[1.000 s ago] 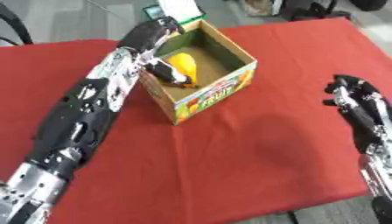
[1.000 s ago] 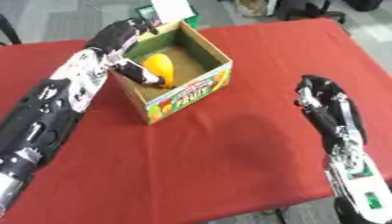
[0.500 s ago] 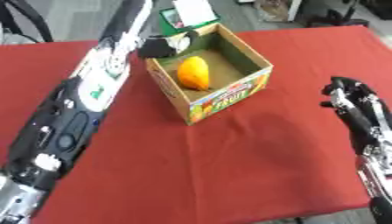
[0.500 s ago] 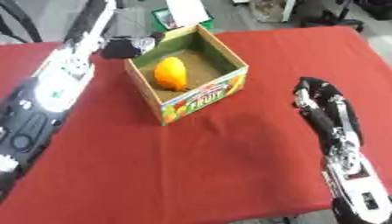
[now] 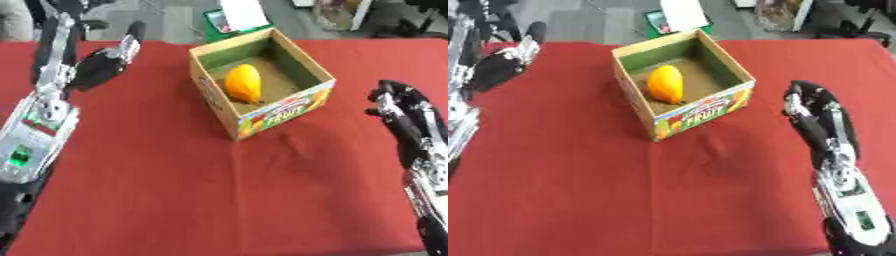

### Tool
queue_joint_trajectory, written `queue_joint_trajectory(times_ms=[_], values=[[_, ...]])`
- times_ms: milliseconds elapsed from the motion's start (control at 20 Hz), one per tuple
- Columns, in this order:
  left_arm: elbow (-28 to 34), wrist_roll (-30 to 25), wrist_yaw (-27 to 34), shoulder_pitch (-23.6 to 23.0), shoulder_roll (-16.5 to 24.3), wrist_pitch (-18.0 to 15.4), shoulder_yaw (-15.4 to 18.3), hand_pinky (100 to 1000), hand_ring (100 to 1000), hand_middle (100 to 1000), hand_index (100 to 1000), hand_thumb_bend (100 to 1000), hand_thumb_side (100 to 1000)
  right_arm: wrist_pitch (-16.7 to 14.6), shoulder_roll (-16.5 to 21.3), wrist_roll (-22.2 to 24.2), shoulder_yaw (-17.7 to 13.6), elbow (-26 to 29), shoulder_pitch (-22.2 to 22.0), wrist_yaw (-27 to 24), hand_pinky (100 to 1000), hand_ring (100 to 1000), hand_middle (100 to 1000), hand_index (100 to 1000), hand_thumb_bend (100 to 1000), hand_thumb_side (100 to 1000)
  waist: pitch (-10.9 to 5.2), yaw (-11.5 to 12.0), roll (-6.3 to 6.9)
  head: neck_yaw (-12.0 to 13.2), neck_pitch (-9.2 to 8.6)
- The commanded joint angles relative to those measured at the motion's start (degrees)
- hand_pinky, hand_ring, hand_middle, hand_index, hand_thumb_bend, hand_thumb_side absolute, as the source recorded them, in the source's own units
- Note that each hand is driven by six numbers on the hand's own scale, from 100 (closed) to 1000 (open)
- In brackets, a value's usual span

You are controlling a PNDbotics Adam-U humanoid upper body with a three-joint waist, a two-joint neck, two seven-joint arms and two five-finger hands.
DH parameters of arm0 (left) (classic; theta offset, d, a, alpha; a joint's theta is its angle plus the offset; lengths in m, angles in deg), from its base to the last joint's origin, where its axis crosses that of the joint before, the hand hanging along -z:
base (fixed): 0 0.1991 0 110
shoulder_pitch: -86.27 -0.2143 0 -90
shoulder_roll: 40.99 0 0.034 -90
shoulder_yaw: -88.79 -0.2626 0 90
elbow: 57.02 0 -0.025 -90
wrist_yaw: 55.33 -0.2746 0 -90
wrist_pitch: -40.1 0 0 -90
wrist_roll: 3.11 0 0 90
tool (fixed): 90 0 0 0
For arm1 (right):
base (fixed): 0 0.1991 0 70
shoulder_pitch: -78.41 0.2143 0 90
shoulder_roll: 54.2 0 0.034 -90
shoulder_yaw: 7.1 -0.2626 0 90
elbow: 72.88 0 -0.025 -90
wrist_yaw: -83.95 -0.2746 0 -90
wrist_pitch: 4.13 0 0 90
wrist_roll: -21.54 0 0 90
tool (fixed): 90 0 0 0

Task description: Pick up objects on the table and place them in the box.

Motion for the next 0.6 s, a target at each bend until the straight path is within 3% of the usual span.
queue_joint_trajectory(times_ms=[50,350,400,600], values=[[2.3,2.1,2.5,-1.9,-0.5,-0.2,2.3,798,936,820,780,375,369,-0.1,1.1,-0.4,-0.9,1.6,0.8,-0.2,630,726,613,740,100,391,-1.00,0.3,-0.06,-0.4,0.04],[2.1,3.5,3.4,-5.7,-3.1,-1.6,3.6,799,936,815,778,362,359,-0.2,1.0,-1.0,-1.4,1.6,0.5,-0.3,630,726,612,740,100,391,-1.00,1.1,-0.39,-0.1,0.44],[2.0,3.7,3.6,-6.0,-3.4,-1.9,3.7,799,935,813,776,338,323,-0.2,1.0,-1.1,-1.4,1.6,0.4,-0.3,630,726,612,740,100,392,-1.00,1.1,-0.46,0.0,0.47],[0.8,4.6,4.2,-7.7,-4.9,-2.7,4.1,798,935,809,771,352,353,-0.2,0.7,-1.4,-1.6,1.5,0.2,-0.3,630,726,611,740,100,395,-0.80,1.5,-0.57,0.5,0.41]])
